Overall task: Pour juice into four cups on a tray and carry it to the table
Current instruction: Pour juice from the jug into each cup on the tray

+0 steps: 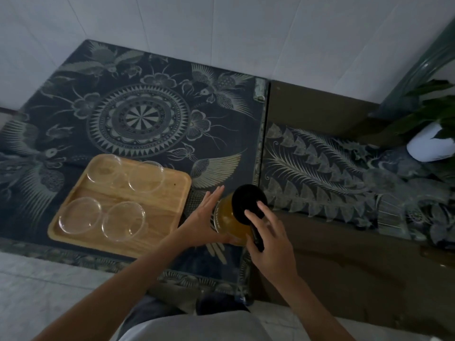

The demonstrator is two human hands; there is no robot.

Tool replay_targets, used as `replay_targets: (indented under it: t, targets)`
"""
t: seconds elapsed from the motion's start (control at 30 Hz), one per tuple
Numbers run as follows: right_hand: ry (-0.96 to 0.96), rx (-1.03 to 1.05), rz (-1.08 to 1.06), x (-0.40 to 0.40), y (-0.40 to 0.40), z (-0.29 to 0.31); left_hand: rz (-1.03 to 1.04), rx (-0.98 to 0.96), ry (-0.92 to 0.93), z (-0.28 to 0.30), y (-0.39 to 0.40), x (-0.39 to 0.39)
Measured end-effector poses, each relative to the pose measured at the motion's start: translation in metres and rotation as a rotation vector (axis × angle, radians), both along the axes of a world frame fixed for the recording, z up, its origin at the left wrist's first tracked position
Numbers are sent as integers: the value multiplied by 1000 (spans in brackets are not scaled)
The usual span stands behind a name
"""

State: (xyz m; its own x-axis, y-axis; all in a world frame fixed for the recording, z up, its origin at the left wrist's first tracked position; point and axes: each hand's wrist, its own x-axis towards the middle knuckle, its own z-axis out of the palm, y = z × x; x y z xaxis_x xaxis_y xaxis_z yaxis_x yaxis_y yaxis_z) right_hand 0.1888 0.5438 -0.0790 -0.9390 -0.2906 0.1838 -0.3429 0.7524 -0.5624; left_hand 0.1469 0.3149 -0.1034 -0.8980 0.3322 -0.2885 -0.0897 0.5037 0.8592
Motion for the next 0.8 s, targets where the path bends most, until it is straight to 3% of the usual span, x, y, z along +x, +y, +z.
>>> replay_targets:
  t: [0.2,0.5,0.8]
  targets:
    - [-38,3,155,-7,18,-5,128,28,-69,-28,16,4]
    - [-8,-141,219,-23,28,-15,249,41,-44,-44,35,10]
    - [20,-117,311,-51,25,-7,381,134,-109,-49,41,8]
